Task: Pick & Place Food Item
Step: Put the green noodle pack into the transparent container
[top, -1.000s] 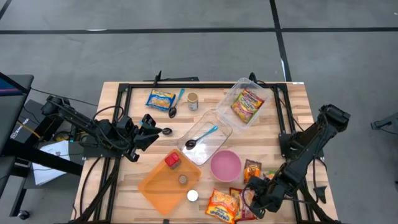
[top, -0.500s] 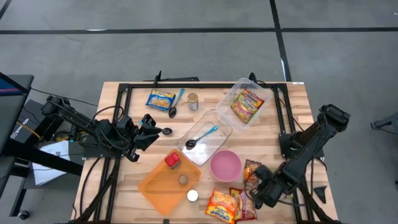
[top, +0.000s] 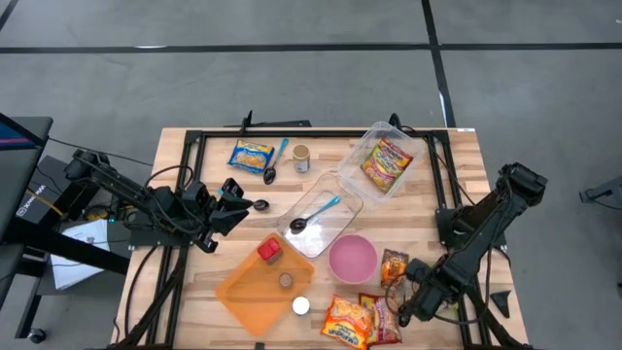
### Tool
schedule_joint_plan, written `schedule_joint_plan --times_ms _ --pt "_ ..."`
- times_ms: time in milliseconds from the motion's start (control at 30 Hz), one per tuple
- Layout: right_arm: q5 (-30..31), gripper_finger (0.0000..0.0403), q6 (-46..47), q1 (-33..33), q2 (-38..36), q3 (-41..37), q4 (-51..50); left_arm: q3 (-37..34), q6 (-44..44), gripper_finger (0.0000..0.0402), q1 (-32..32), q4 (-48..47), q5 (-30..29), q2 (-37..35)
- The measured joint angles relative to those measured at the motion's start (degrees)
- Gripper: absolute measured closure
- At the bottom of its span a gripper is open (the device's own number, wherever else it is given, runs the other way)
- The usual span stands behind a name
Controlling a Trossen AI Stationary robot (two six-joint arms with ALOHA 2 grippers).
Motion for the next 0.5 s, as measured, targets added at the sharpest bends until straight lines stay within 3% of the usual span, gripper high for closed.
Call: schedule_joint_plan --times_ms 233,500 --pt "-8.33 0.0343 13.45 0.23 0.0 -3.29 -4.34 0.0 -0.19 0.0289 0.0 0.0 0.0 0.0" --pt "-9.15 0.0343 15.2 0.48 -0.06 -5.75 -4.95 0.0 -0.2 0.0289 0.0 0.0 -0.01 0.0"
